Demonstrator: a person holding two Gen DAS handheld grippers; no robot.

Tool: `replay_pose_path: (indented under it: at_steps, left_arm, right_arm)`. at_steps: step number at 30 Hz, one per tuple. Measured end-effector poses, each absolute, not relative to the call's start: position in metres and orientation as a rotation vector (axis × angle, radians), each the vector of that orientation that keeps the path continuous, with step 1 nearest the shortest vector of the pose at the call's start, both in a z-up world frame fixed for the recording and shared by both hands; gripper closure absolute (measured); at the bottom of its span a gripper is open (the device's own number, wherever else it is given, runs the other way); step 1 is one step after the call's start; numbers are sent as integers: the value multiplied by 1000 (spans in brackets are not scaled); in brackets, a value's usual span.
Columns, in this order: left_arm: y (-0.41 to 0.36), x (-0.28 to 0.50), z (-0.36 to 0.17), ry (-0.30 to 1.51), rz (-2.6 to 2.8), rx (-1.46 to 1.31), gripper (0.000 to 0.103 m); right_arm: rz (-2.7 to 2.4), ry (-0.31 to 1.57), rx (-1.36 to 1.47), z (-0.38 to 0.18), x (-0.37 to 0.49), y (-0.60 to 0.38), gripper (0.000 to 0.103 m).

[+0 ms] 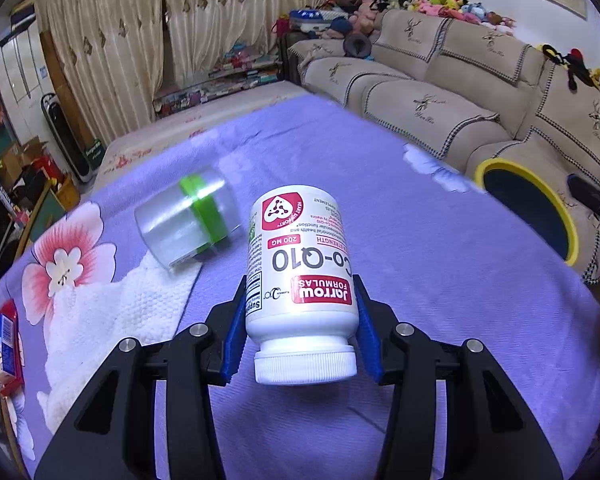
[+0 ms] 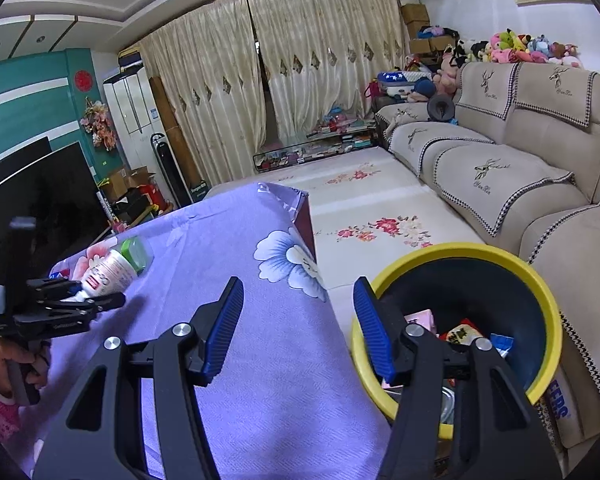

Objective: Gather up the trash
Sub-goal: 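Carry the pill bottle over the yellow bin and open the left gripper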

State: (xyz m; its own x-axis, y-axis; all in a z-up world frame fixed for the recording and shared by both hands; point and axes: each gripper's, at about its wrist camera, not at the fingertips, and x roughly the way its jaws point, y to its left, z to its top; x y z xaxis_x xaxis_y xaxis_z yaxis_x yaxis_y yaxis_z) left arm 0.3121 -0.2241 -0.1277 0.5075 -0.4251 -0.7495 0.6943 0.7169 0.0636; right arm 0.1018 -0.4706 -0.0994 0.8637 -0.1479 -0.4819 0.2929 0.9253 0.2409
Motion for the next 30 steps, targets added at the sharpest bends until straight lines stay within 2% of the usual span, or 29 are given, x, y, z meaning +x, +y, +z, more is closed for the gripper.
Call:
replay_pose_path:
  at_steps: [7,13,25,27,28,30]
  left_arm:
    - [-251,274,-93,733,-775,374,56]
    - [-312,238,-76,716,-917,400,56]
    - [-510,189,-120,795,-1149,538,55]
    - [-532,188,-129,803,-1136,547,46]
    - [-539,187,-130,803,-1127,541,32]
    - [-545,188,-130,797,-1121,516,29]
  right_arm:
    - [-275,429,338,-86,71,-490,48]
    - [-373,349,345,-63,24,-523,48]
    - [-560,306,382,-60,-49,-583,48]
    - [-570,306,392,-63,-53,-589,45]
    - [-576,307,398,-65,-54,-592,44]
    - [-576,311,406,-68,-54,-595,43]
